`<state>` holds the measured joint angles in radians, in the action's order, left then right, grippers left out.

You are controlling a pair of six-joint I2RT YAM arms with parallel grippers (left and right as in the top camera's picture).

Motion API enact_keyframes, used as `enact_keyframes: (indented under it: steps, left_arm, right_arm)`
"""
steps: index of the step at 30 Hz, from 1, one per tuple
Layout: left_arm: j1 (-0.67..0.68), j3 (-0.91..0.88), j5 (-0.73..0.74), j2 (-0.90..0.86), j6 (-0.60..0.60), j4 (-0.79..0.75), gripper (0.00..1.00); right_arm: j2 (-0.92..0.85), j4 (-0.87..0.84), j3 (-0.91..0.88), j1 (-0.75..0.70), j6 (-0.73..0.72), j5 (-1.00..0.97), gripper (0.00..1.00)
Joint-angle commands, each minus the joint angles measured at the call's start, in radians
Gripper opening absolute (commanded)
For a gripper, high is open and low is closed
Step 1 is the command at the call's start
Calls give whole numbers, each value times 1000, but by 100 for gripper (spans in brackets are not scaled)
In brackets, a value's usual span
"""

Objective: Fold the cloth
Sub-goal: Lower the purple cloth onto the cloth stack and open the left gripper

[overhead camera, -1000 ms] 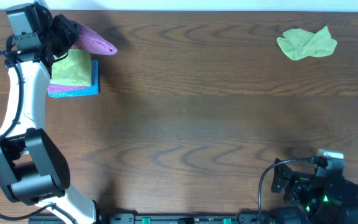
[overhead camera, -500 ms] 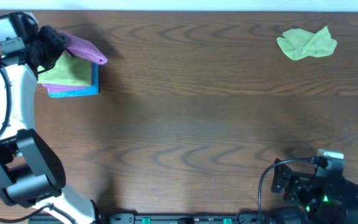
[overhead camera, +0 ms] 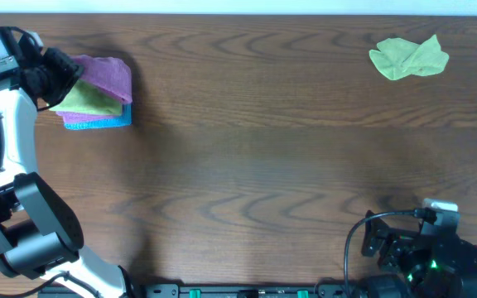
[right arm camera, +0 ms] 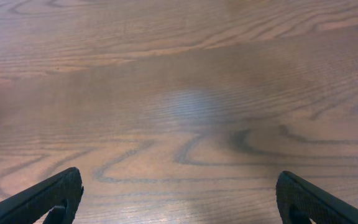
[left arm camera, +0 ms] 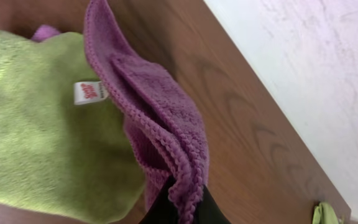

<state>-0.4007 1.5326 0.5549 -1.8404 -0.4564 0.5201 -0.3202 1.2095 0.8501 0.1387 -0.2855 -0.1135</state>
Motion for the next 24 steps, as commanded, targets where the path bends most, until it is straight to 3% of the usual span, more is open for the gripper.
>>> enact_keyframes:
  steps: [1,20,24]
  left_arm:
    - [-25,28,14,-5,44,15,6]
    - [-117,25,-42,-5,121,108,6]
    - [-117,25,-76,-5,121,112,20]
  right_arm:
    - [2,1,-3,-7,-17,-14,99]
    - [2,1,-3,-7,-17,-13,99]
    - [2,1,-3,-7,-17,-13,99]
